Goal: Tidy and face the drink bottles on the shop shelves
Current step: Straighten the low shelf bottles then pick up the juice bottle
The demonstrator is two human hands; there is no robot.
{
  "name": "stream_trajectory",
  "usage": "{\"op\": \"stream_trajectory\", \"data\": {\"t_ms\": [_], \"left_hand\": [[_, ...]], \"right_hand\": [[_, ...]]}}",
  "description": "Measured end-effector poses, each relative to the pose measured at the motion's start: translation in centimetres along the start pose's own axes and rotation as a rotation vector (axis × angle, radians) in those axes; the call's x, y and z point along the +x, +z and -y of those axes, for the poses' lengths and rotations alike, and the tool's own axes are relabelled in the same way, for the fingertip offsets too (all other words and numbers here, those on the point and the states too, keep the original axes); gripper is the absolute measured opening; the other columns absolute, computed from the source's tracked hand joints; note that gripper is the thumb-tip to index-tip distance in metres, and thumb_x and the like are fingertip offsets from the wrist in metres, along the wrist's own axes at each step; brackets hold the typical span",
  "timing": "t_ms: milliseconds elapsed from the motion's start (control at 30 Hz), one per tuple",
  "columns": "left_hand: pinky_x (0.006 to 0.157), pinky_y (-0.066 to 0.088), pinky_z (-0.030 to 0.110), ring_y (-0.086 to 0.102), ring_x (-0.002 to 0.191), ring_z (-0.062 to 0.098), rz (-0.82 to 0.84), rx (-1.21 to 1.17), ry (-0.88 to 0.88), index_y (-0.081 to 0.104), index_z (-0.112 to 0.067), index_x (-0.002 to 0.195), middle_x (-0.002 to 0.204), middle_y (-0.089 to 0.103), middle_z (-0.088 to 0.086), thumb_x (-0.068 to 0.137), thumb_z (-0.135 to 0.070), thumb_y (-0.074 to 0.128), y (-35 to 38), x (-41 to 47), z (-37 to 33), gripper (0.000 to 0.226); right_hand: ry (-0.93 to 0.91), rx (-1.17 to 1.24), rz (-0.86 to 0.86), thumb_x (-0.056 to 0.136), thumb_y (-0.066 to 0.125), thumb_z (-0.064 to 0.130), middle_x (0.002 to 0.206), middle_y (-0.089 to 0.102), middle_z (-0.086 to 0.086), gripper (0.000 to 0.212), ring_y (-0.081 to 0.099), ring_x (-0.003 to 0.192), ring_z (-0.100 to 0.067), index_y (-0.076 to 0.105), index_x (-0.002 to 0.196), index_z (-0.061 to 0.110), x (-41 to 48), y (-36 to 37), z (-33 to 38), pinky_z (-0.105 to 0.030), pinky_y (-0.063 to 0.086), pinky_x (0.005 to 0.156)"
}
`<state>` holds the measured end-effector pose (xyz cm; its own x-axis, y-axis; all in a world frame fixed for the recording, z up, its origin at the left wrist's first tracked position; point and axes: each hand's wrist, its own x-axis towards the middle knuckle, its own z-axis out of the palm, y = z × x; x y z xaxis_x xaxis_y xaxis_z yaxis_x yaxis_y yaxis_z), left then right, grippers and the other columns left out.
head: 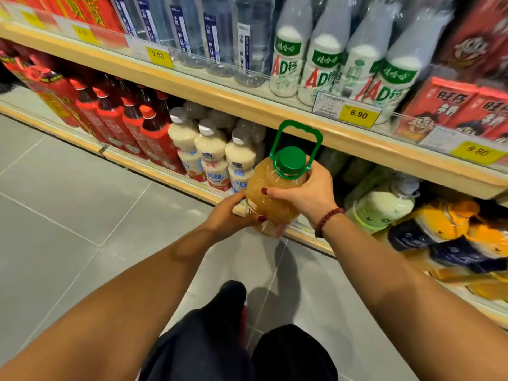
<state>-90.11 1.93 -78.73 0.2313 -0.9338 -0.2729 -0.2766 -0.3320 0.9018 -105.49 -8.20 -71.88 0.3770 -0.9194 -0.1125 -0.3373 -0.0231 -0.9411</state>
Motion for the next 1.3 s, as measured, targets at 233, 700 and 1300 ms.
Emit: {"op": "stream_trajectory", "data": {"t_ms": [233,700,1300], "left_hand": [[0.107,0.038,0.040,0.042,0.130,0.014,0.072,0.052,-0.248,0.044,-0.031,0.139,0.140,0.049,-0.006,0.069,-0.054,0.073,-4.0,-9.6,-7.5,0.079],[0.080,0.049,0.021,0.060,0.106,0.007,0.310,-0.234,-0.067,0.053,-0.042,0.113,0.116,0.063,-0.009,0.054,-0.060,0.076,-6.4,-23.7,-30.9,0.066],[0.099,0.045,0.047,0.062,0.108,0.031,0.689,-0.236,0.043,0.070,-0.022,0.100,0.109,0.070,0.011,0.051,-0.058,0.074,2.5,-34.1,-47.2,0.061]], "right_hand": [[0.111,0.028,0.003,0.044,0.094,0.033,0.089,0.061,0.019,0.054,0.062,0.095,-0.012,0.055,0.081,0.037,-6.8,-2.6,9.8,-0.041,0.056,0.086],[0.232,0.191,-0.116,0.025,0.088,0.047,0.089,0.073,0.008,0.063,0.070,0.087,-0.016,0.065,0.080,0.028,-19.7,-15.2,32.0,-0.044,0.058,0.080],[0.260,0.346,-0.688,0.051,0.090,0.028,0.101,0.072,-0.007,0.057,0.068,0.095,-0.025,0.071,0.102,0.010,-40.5,-29.2,41.4,-0.044,0.057,0.083]]}}
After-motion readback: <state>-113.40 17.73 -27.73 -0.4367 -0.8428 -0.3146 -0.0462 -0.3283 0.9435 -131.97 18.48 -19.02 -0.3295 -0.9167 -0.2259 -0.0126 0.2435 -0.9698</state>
